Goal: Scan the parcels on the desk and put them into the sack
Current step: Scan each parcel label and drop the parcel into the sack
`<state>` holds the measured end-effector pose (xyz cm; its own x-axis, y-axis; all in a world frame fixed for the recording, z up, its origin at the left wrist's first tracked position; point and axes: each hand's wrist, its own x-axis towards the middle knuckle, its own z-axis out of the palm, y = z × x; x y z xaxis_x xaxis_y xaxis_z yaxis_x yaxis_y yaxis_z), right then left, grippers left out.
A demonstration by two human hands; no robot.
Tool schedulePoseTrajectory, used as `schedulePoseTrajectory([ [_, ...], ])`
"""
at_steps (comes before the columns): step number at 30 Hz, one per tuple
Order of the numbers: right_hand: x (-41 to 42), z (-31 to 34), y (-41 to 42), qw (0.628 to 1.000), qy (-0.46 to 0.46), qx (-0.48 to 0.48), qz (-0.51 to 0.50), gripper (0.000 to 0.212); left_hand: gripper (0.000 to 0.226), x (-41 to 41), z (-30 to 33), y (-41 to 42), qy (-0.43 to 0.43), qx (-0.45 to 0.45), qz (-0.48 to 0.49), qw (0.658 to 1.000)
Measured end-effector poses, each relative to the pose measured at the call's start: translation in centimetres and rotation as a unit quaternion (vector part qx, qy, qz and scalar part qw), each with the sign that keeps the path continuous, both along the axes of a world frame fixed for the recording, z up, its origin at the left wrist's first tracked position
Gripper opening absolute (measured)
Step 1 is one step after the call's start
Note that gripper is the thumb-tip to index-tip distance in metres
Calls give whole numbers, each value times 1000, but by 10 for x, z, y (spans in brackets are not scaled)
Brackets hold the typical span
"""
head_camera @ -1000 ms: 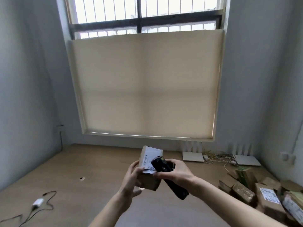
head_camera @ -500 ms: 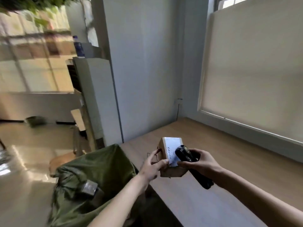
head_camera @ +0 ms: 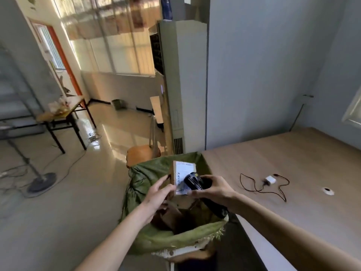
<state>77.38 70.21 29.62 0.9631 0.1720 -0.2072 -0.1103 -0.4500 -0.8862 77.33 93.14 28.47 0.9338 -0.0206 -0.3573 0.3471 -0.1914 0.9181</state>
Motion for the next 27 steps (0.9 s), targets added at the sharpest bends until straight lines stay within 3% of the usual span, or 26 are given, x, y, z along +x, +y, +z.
schedulePoseTrajectory([
  [3, 54, -39, 9, 999, 34, -14, 13, 94, 63, 41, -30, 8, 38, 4, 9, 999],
  [7, 102, -87, 11, 995, 87, -44, 19, 75, 71, 76, -78, 6, 85, -13, 32, 996],
  [13, 132, -144, 16, 982, 170, -79, 20, 68, 60, 104, -139, -5, 136, 5, 30, 990],
  [16, 142, -164, 18, 980, 168, -100, 22, 71, 56, 117, -156, -6, 162, 17, 21, 986],
  [21, 154, -165, 14, 977, 134, -164, 21, 66, 63, 141, -161, 10, 113, 163, -22, 980],
  [27, 163, -127, 11, 976, 44, -211, -19, 83, 52, 174, -126, 31, 16, 235, -100, 967],
])
